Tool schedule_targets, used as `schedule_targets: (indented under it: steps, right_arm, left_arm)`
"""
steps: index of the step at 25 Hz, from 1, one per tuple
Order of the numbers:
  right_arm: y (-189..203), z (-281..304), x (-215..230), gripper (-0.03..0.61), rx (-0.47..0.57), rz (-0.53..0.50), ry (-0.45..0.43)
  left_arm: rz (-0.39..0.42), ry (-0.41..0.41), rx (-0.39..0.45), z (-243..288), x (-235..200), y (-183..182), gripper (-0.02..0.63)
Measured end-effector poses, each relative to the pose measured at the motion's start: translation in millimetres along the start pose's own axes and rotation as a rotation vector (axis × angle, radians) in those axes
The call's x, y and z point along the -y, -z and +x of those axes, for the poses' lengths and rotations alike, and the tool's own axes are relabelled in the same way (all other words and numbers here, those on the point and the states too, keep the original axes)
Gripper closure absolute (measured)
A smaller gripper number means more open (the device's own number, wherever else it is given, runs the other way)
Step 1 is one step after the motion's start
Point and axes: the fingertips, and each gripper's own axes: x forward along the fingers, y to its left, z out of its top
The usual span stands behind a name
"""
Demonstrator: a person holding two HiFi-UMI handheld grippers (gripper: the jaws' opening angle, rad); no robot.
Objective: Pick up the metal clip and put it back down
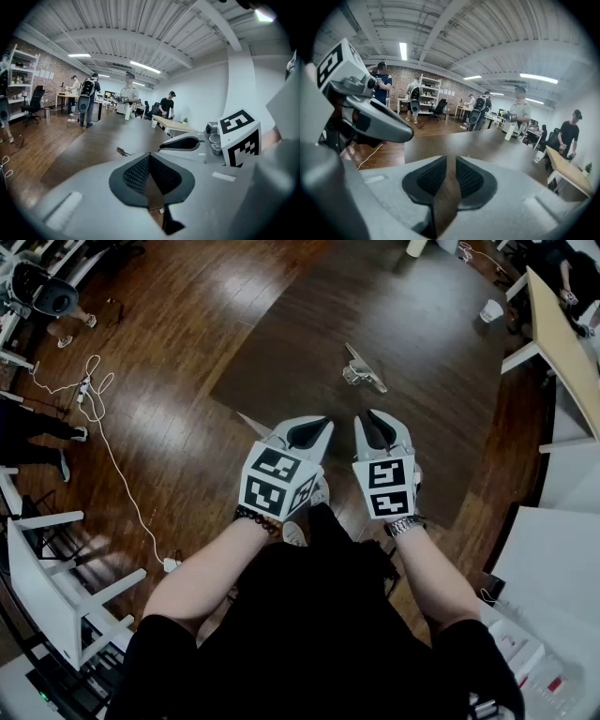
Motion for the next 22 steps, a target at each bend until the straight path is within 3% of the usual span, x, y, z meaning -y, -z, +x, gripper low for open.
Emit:
schedule_targets:
  steps: [12,22]
  right_arm:
    - [36.0,131.8,61.7,0.499,-0.152,-0.25,0.024]
    - [65.4,189.6,69.3,0.492,-0.234,-0.317,-0.002]
  left_arm:
    - [-0.08,-0.018,-0.114,106.0,-68.3,0.8,0.597]
    - [-0.138,-0.028,-0.191,140.8,-99.9,17.5,0.597]
